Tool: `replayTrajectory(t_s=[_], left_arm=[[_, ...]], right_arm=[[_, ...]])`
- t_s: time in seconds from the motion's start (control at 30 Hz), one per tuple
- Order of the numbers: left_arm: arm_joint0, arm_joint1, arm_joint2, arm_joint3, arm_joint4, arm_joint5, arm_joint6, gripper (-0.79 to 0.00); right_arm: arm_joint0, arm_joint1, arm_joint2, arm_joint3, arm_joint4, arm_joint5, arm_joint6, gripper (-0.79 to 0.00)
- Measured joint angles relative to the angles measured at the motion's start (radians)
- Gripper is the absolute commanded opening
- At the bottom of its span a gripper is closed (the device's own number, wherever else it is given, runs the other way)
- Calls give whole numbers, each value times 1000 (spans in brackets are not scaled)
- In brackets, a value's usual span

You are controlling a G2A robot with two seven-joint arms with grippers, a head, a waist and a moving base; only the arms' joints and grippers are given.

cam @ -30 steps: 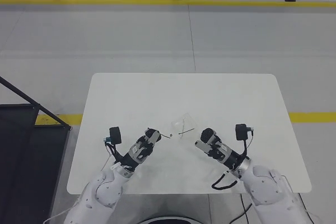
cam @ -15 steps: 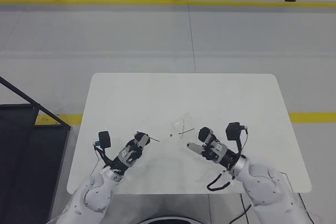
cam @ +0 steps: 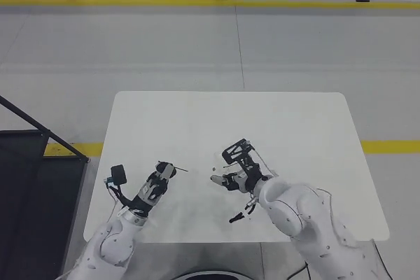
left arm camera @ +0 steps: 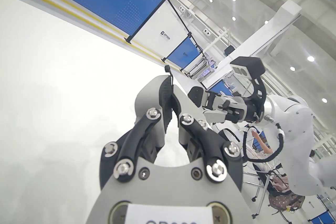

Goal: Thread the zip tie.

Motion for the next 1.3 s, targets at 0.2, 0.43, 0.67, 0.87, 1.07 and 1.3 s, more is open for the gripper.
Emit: replayTrajectory(t_s=[0.2, 0.43, 0.67, 0.87, 1.07, 1.3], left_arm=[[1, 0, -1, 0, -2, 0, -2, -785], [1, 0, -1, 0, -2, 0, -2, -785], [1, 0, -1, 0, -2, 0, -2, -785], [1, 0, -1, 0, -2, 0, -2, -785], [1, 0, -1, 0, -2, 0, -2, -785], [1, 0, -1, 0, -2, 0, -2, -785]], right_arm=[[-2, 0, 2, -1, 2, -2, -2, 0], [24, -7, -54, 6, -99, -12, 53, 0], [185, -51, -176, 61, -166, -9, 241, -105], [336, -99, -236, 212, -83, -13, 358, -403], [408, -134, -268, 343, -10, -25, 351, -425], [430, -154, -282, 423, -5, -42, 348, -462]])
